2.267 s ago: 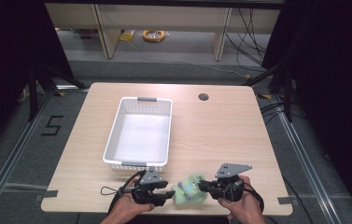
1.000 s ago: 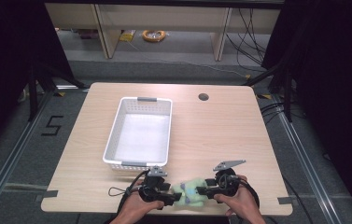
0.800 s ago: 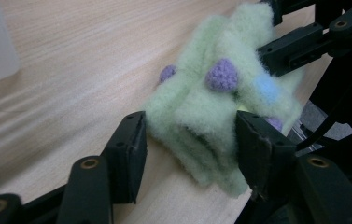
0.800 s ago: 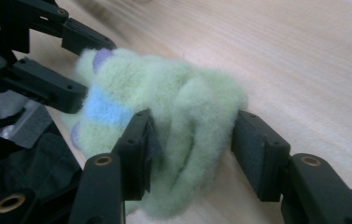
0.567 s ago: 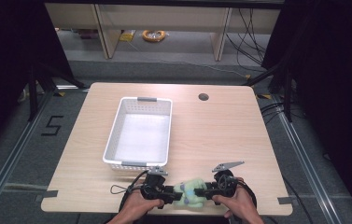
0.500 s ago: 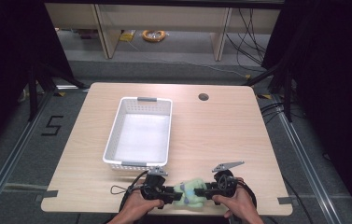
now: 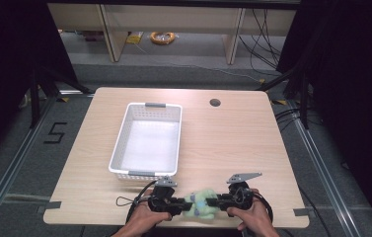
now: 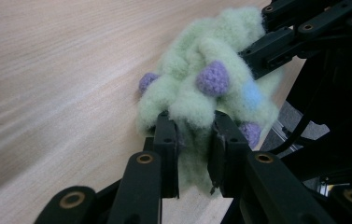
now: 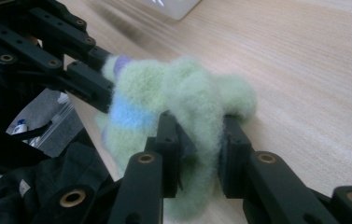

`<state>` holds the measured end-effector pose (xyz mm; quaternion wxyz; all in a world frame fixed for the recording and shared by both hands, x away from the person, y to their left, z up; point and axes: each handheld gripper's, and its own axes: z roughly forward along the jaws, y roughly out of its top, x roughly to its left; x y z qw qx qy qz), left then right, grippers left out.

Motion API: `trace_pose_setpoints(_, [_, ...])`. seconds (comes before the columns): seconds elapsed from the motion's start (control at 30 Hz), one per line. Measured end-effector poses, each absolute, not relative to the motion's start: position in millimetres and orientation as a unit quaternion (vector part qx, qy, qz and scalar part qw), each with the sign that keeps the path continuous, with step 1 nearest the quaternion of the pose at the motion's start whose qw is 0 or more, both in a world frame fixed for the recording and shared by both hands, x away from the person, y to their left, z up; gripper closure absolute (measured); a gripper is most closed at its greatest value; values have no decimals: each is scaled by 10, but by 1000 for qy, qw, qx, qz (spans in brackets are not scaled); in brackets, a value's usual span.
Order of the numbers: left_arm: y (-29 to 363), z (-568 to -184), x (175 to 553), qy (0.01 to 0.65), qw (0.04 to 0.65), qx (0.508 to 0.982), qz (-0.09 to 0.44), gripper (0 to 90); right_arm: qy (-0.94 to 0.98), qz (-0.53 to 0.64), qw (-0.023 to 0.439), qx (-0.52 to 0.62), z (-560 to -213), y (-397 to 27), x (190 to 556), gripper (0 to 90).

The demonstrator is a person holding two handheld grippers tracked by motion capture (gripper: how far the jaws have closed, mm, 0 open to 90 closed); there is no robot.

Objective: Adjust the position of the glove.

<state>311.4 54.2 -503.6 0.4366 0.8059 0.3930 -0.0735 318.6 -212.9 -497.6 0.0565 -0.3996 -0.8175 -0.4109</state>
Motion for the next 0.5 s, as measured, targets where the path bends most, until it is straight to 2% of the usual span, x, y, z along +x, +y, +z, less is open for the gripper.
trace_pose_setpoints(0.1, [554, -5010, 3135, 388, 439, 807, -76, 745, -814, -420, 62, -396, -4963, -2131, 3170, 748])
trace_pose_setpoints(0.13, [553, -5000, 3134, 388, 439, 807, -75, 745, -807, -419, 76, -408, -4952, -2118, 3146, 748])
trace_pose_setpoints(0.27, [557, -4963, 3137, 383, 441, 808, -78, 745, -810, -426, 59, -399, -4938, -2149, 3150, 750])
trace_pose_setpoints(0.3, [559, -4953, 3136, 381, 442, 808, -78, 744, -804, -425, 75, -410, -4921, -2136, 3125, 750])
trace_pose_setpoints(0.37, [560, -4942, 3137, 379, 443, 809, -75, 744, -807, -431, 62, -400, -4924, -2146, 3135, 750])
trace_pose_setpoints(0.5, [559, -4924, 3109, 376, 444, 811, -69, 744, -807, -437, 64, -391, -4927, -2150, 3142, 750])
